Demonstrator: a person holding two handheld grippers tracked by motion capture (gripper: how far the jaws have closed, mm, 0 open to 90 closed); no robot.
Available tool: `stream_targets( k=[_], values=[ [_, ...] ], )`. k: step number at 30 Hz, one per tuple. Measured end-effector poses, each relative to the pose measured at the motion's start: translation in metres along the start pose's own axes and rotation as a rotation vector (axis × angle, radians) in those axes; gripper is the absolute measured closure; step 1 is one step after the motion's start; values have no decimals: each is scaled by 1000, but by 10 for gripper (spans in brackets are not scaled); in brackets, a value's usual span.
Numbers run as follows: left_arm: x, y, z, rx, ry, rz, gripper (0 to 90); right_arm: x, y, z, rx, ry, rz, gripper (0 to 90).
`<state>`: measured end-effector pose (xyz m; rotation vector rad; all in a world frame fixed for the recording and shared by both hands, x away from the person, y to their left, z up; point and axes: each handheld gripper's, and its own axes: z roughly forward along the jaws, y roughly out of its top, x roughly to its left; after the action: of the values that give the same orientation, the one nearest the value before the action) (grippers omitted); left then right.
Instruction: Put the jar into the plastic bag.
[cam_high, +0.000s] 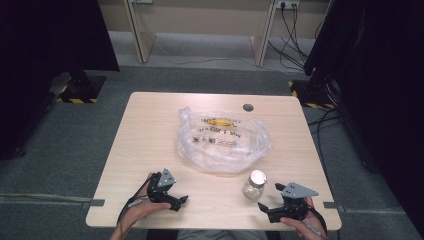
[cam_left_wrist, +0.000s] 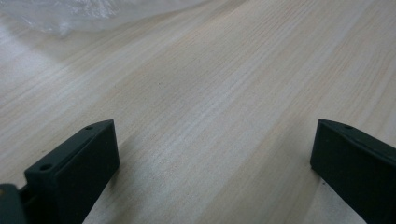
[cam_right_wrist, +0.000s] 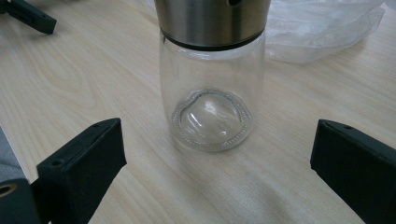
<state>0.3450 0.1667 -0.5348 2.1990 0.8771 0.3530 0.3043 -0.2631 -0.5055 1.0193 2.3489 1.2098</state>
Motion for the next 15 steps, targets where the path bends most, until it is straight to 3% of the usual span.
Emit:
stream_targets(
  k=[15],
  values=[
    [0,0,0,0,0,0,4,3,8,0,-19,3,-11,39]
  ],
)
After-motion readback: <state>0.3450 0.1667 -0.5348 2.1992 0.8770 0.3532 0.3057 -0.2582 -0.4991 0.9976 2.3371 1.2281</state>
